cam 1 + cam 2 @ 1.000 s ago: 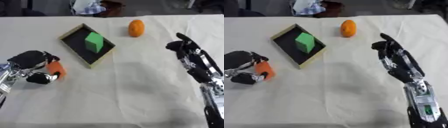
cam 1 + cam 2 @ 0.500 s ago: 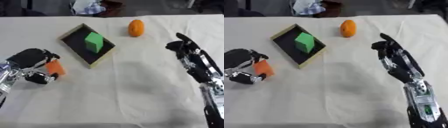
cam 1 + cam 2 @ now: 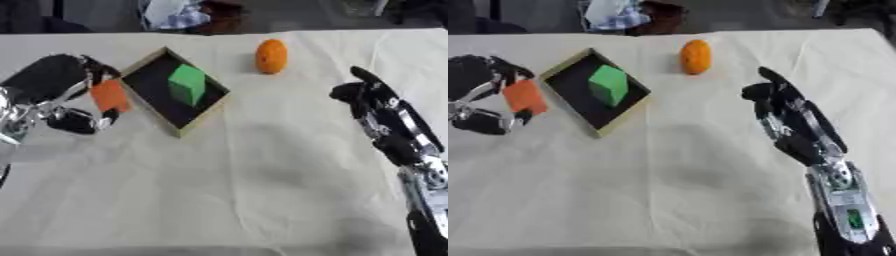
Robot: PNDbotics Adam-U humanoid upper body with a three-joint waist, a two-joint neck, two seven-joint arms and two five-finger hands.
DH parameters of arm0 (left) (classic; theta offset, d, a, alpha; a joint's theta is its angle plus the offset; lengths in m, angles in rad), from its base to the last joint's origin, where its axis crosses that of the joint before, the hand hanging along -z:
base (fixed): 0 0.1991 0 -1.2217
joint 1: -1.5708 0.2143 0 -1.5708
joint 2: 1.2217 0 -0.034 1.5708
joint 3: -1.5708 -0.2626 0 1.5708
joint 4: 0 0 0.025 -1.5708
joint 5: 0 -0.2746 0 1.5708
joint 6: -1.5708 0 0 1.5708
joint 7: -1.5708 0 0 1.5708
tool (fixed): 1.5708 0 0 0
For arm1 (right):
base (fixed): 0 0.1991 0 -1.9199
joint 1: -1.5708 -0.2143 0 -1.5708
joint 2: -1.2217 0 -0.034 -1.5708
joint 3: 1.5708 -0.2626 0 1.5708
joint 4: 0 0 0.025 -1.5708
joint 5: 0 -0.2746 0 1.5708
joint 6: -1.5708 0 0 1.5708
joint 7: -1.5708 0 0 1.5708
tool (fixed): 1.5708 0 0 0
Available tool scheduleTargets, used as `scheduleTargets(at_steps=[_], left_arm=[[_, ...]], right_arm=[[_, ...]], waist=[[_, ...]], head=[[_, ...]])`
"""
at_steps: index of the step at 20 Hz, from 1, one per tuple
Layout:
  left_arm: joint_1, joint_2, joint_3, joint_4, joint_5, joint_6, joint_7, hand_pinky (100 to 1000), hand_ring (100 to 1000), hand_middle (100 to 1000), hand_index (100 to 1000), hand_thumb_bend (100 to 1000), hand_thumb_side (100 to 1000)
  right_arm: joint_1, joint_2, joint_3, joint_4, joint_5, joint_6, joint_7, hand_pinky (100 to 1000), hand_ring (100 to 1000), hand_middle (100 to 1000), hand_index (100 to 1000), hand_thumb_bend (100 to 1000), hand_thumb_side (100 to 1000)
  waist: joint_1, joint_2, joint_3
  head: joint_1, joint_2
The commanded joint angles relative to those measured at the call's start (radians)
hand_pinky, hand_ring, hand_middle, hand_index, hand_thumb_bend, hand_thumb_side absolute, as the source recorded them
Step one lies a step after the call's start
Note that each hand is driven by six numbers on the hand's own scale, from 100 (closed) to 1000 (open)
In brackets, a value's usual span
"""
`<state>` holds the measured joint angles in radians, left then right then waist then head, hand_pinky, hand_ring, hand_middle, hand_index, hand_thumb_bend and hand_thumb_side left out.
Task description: Pick up objects on the table and place them in the box.
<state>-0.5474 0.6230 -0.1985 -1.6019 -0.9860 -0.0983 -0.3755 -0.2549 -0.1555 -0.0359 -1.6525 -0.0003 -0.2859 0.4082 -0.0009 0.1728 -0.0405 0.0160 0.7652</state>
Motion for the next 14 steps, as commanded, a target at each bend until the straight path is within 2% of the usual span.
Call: scheduleTargets(at_steps=[1,5,10,14], left_arm=[[-0.074,-0.003,-0.007,0.059,-0.003,0.018,-0.023,644,440,448,842,169,265],[-0.185,-0.067,-0.003,0.181,-0.035,0.067,-0.048,640,434,441,839,100,250],[-0.326,-0.166,0.026,0.516,-0.109,0.115,0.088,641,449,456,849,100,267],[-0.373,-0.212,0.058,0.69,-0.157,0.141,0.161,645,464,471,858,100,312]], right_arm=[[-0.009,-0.013,0.0,-0.012,0.002,-0.002,0.001,916,810,742,983,100,538],[-0.011,-0.013,-0.001,-0.009,0.001,-0.002,0.001,916,811,742,983,100,539],[-0.013,-0.01,0.001,-0.007,-0.001,-0.003,0.001,916,811,742,983,100,540],[-0.016,-0.011,0.001,-0.004,-0.003,-0.004,0.0,916,811,742,983,100,541]], waist=[[0.01,-0.027,-0.004],[0.005,-0.023,-0.007],[0.0,-0.018,-0.014],[-0.003,-0.014,-0.02]], head=[[0.002,0.005],[0.002,0.005],[0.005,0.005],[0.009,0.005]])
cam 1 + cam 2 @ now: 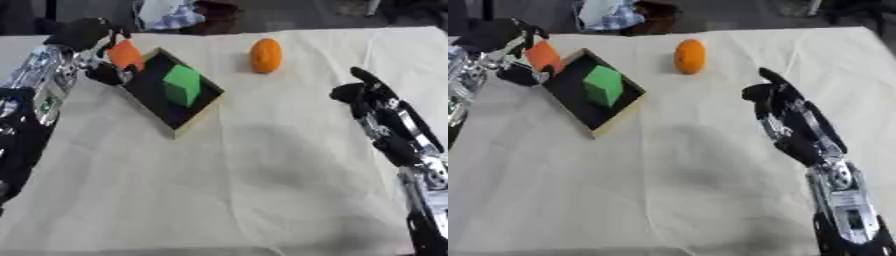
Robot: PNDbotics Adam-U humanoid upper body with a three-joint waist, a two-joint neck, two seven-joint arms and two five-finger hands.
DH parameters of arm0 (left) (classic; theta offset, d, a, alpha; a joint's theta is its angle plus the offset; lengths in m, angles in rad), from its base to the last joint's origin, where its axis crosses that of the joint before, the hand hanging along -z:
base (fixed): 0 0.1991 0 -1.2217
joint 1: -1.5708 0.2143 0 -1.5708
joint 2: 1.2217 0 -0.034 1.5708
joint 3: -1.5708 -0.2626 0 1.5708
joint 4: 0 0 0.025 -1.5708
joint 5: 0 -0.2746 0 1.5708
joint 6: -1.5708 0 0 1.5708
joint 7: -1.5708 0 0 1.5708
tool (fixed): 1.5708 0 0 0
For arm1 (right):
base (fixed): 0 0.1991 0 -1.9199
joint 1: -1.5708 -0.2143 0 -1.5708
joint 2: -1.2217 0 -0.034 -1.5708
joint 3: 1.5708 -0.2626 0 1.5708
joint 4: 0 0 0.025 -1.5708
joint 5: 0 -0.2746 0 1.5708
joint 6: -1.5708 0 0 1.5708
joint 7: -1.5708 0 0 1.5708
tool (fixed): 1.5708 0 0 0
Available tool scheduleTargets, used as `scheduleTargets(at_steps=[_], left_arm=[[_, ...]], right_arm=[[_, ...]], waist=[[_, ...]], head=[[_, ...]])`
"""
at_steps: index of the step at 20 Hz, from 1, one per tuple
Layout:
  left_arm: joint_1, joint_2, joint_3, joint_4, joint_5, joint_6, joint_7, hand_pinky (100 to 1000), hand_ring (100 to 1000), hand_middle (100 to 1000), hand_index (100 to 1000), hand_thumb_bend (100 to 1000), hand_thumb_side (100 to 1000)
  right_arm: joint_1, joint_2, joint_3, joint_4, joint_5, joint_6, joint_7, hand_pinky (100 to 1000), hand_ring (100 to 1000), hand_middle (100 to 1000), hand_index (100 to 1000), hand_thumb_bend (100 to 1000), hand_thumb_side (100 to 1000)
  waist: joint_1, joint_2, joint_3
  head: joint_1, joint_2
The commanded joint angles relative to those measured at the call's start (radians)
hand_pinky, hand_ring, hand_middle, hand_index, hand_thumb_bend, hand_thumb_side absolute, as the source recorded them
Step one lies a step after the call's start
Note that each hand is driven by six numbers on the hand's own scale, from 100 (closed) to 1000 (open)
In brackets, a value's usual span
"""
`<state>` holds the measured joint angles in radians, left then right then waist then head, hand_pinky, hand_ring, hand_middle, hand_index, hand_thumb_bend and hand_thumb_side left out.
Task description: Pick up objects on the table and place them in the box.
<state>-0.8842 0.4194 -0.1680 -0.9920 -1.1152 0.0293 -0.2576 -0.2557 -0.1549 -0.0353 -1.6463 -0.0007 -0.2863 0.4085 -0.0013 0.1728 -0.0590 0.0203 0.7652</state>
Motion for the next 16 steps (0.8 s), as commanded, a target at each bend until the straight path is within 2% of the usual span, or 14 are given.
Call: scheduleTargets(at_steps=[1,5,9,10,12,16], left_arm=[[-0.043,-0.017,0.035,0.112,-0.033,0.018,0.062,645,463,469,856,100,310],[-0.054,-0.036,0.046,0.172,-0.027,0.017,0.15,646,459,465,854,100,321],[-0.049,-0.039,0.038,0.17,0.0,0.011,0.21,655,487,502,866,100,419],[-0.048,-0.038,0.036,0.169,0.006,0.01,0.215,655,487,502,866,100,419],[-0.041,-0.031,0.029,0.158,0.011,0.0,0.209,717,606,664,910,100,619],[-0.023,0.004,0.018,0.103,-0.01,-0.021,0.15,773,712,783,945,100,740]], right_arm=[[-0.016,-0.011,0.001,-0.01,-0.003,-0.004,0.0,916,811,742,983,100,541],[-0.017,-0.011,0.002,-0.009,-0.005,-0.004,0.001,916,811,742,983,100,542],[-0.018,-0.01,0.002,-0.008,-0.005,-0.004,0.002,916,811,742,983,100,542],[-0.018,-0.01,0.002,-0.008,-0.004,-0.004,0.002,916,811,742,983,100,542],[-0.018,-0.01,0.002,-0.008,-0.004,-0.004,0.002,916,811,742,983,100,542],[-0.017,-0.011,0.0,-0.006,-0.003,-0.004,0.0,916,811,742,983,100,542]], waist=[[-0.004,-0.013,-0.003],[-0.006,-0.009,-0.005],[-0.007,-0.008,-0.004],[-0.007,-0.008,-0.004],[-0.008,-0.009,-0.005],[-0.006,-0.01,-0.003]], head=[[0.006,0.005],[0.006,0.005],[0.007,0.005],[0.007,0.005],[0.007,0.005],[0.007,0.005]])
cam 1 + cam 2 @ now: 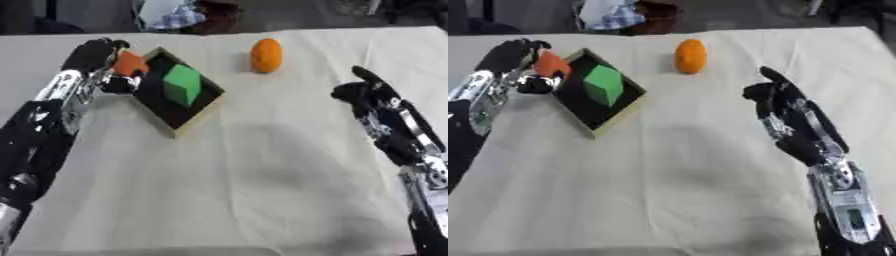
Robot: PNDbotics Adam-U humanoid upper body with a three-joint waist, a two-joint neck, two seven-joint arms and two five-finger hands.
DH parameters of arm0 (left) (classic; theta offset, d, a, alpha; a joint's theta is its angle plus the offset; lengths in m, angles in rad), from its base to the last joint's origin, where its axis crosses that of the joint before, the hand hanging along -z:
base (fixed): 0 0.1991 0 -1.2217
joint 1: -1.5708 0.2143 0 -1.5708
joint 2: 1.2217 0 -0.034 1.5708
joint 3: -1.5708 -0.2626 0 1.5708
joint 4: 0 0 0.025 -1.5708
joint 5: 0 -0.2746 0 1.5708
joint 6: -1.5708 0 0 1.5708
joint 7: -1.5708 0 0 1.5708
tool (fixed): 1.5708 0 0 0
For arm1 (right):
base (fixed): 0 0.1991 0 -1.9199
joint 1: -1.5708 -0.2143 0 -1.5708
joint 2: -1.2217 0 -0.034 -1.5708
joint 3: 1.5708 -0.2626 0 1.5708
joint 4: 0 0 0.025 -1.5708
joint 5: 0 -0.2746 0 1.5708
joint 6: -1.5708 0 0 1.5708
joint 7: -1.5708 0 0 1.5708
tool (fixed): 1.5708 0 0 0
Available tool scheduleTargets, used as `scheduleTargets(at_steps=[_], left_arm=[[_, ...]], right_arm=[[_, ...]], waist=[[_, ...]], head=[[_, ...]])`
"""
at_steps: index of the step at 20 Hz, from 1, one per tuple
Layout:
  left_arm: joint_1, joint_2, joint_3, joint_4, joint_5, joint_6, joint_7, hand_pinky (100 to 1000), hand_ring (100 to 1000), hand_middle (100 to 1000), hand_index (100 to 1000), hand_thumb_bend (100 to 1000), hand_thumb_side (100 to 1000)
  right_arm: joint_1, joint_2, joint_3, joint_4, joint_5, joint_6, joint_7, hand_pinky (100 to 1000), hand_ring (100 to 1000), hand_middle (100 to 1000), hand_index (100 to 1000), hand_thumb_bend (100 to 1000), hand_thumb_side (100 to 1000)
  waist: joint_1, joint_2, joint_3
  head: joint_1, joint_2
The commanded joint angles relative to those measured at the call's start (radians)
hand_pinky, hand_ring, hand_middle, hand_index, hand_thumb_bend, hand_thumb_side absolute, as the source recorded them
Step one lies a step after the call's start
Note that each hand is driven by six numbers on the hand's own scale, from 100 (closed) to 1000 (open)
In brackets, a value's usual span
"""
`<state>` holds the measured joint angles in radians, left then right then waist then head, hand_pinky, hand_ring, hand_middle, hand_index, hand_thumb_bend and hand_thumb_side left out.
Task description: Pick up objects on the table and place them in the box.
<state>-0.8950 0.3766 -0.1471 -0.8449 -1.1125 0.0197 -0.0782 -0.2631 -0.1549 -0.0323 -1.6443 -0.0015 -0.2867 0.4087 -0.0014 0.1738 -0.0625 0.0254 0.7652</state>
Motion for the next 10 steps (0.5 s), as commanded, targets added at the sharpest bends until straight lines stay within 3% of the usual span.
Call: scheduleTargets(at_steps=[1,10], left_arm=[[-0.006,0.058,-0.003,-0.06,-0.019,-0.016,-0.046,781,726,795,948,100,748],[0.045,0.15,0.005,-0.211,-0.02,-0.042,-0.143,839,807,907,977,100,858]], right_arm=[[-0.01,-0.011,-0.003,-0.008,-0.002,-0.004,0.0,916,811,742,983,100,542],[-0.011,-0.014,-0.004,-0.004,0.003,-0.004,-0.002,916,811,742,983,100,541]], waist=[[-0.005,-0.011,0.001],[-0.004,-0.015,0.014]], head=[[0.002,0.005],[-0.005,0.005]])
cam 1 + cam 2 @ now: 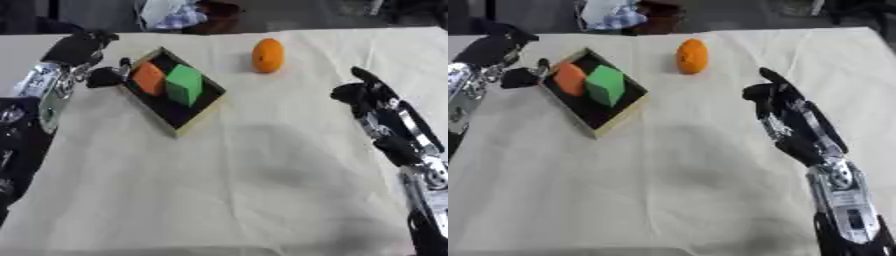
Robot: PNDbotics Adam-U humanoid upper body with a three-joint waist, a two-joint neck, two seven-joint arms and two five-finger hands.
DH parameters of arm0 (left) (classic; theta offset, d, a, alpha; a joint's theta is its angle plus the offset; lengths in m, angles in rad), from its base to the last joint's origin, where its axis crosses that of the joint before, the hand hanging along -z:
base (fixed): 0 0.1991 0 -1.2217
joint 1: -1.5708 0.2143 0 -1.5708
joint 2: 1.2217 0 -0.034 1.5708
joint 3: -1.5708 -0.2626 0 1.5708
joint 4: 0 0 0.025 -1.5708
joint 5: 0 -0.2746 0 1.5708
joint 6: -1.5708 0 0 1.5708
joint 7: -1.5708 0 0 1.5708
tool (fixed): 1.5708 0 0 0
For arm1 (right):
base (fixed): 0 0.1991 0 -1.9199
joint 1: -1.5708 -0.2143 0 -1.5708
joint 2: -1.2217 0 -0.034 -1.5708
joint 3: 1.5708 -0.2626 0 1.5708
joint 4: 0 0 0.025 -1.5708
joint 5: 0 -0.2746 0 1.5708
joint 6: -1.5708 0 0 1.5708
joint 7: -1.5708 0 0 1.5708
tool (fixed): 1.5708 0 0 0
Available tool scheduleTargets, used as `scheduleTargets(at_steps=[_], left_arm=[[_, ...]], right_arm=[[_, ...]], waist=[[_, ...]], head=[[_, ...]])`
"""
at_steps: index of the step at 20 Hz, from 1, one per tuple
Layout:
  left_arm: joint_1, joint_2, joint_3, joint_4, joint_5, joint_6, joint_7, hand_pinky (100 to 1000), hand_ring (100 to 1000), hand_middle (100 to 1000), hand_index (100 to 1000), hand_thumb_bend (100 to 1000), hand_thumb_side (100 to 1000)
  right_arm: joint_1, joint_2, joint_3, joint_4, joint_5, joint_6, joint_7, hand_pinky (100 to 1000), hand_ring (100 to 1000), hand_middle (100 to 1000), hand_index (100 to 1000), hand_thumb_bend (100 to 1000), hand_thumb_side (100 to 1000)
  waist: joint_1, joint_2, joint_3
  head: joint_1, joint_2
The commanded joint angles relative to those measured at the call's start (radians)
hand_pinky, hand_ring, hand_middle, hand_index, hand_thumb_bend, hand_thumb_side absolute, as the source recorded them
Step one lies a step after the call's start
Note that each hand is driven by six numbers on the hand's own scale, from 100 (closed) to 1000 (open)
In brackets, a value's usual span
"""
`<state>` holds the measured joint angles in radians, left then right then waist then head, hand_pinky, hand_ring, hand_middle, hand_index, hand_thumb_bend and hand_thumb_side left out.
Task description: Pick up objects on the table and place them in the box.
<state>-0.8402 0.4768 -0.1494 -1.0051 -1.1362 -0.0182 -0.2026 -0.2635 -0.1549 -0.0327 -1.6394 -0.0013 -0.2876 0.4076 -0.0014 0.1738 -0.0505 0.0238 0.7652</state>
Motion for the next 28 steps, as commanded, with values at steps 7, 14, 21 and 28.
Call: scheduleTargets(at_steps=[7,14,21,28], left_arm=[[0.067,0.078,0.028,-0.205,0.118,0.018,0.034,804,735,823,949,100,767],[0.269,0.104,0.045,-0.498,0.523,-0.066,0.093,782,672,764,929,100,624],[0.468,0.075,0.092,-0.749,0.728,-0.106,0.092,753,627,711,905,100,571],[0.567,0.002,0.116,-0.84,0.834,-0.12,0.086,734,599,671,886,100,577]], right_arm=[[-0.077,-0.045,0.0,0.015,0.032,-0.013,0.005,913,814,748,989,100,504],[-0.315,-0.177,0.037,0.221,0.204,-0.074,0.046,906,836,786,1000,100,376],[-0.573,-0.229,0.083,0.559,0.496,-0.186,0.044,903,897,873,1000,100,331],[-0.734,-0.148,0.055,0.843,0.839,-0.226,-0.053,900,916,901,1000,100,317]], waist=[[-0.012,-0.019,0.009],[-0.017,-0.023,0.032],[-0.021,-0.024,0.054],[-0.019,-0.024,0.071]], head=[[-0.015,0.005],[-0.037,0.005],[-0.049,0.005],[-0.065,0.005]])
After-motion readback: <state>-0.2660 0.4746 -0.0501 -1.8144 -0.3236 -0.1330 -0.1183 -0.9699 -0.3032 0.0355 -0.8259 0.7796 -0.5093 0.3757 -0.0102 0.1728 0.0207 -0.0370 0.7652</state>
